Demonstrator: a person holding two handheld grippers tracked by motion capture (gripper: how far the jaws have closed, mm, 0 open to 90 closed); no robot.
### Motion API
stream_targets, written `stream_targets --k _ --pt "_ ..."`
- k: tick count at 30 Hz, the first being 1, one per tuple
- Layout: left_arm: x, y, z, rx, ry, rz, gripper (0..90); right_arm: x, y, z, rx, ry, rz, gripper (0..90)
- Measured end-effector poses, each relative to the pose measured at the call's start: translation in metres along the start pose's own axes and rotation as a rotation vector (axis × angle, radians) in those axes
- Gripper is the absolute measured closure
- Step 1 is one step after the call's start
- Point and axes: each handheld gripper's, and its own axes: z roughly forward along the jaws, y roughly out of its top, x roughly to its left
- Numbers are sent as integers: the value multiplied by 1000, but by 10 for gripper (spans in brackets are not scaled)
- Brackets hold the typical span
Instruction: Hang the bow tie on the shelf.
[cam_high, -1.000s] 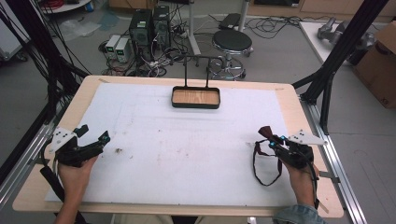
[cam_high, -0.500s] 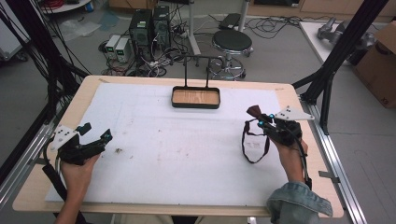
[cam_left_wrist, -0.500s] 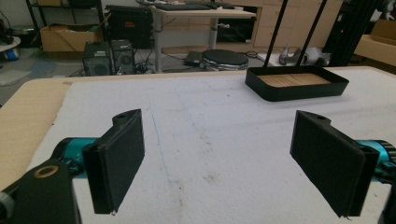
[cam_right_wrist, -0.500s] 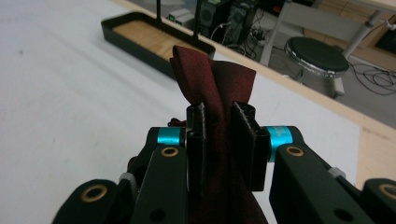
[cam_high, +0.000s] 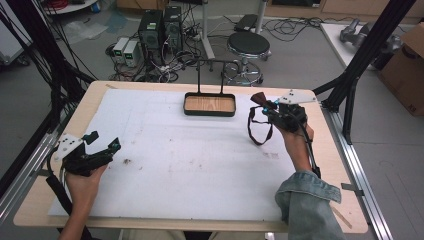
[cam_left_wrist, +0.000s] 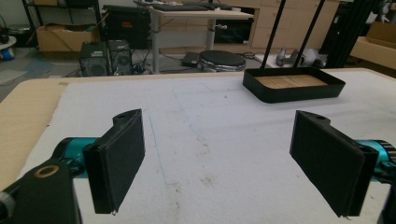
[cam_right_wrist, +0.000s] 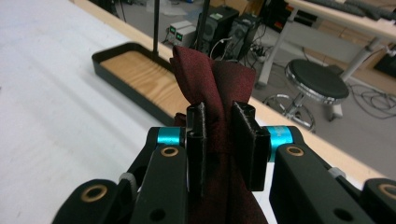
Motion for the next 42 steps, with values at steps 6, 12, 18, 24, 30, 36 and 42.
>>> stream_targets --k 6,12,18,24,30,36,42 --pt "1 0 1 -5 -3 -5 183 1 20 15 -31 8 6 755" --pt "2 1 1 -10 -6 -9 183 4 41 30 -86 -16 -8 755" --pt "2 0 1 -7 -7 -8 183 8 59 46 -117 -29 -16 755" --pt "4 -1 0 -6 -6 -13 183 10 70 64 -134 -34 -29 754" --pt "5 -1 -1 -6 -5 -13 182 8 71 76 -153 -29 13 755" --pt "5 -2 -1 0 -3 -9 182 4 79 83 -196 -22 55 754" --pt "6 -3 -2 1 -3 -12 182 -2 80 94 -177 -49 69 755"
